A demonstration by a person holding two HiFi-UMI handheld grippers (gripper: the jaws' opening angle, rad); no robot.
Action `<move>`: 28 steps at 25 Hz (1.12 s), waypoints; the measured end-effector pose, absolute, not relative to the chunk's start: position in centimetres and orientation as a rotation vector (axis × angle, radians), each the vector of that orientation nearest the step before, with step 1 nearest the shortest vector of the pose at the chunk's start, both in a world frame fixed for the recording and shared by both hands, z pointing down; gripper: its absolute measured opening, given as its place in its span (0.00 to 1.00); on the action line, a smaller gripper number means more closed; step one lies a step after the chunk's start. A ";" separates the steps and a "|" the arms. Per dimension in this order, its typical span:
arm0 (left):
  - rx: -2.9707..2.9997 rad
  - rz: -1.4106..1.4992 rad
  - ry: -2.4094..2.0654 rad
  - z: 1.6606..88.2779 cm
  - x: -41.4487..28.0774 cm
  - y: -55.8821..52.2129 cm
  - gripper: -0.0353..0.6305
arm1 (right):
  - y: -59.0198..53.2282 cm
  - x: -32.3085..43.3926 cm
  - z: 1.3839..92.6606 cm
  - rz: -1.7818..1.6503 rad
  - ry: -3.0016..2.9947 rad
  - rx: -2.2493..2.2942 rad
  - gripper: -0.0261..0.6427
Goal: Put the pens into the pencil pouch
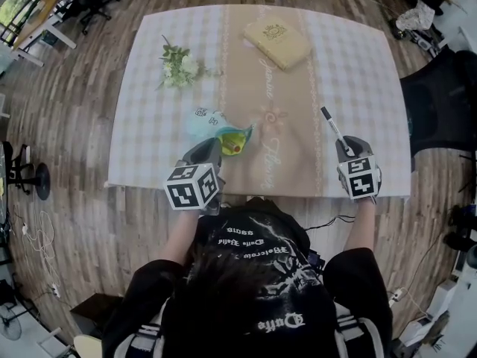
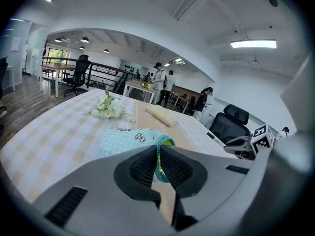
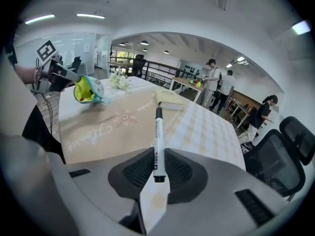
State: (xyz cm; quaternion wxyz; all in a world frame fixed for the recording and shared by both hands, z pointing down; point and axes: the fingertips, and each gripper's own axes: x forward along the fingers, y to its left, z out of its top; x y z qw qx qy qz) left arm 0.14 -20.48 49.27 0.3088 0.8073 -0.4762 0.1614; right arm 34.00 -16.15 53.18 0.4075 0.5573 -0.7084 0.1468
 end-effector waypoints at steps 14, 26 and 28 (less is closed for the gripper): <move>2.150 0.393 -1.225 48.7 -1.1 -19.7 0.11 | -14.0 22.3 51.2 0.238 -1.923 1.189 0.15; 2.144 0.379 -1.205 49.1 -0.8 -18.9 0.11 | -12.7 13.8 51.8 0.170 -2.025 0.966 0.15; 2.146 0.376 -1.202 49.2 -0.7 -18.8 0.11 | -12.7 12.9 52.1 0.161 -2.028 0.941 0.15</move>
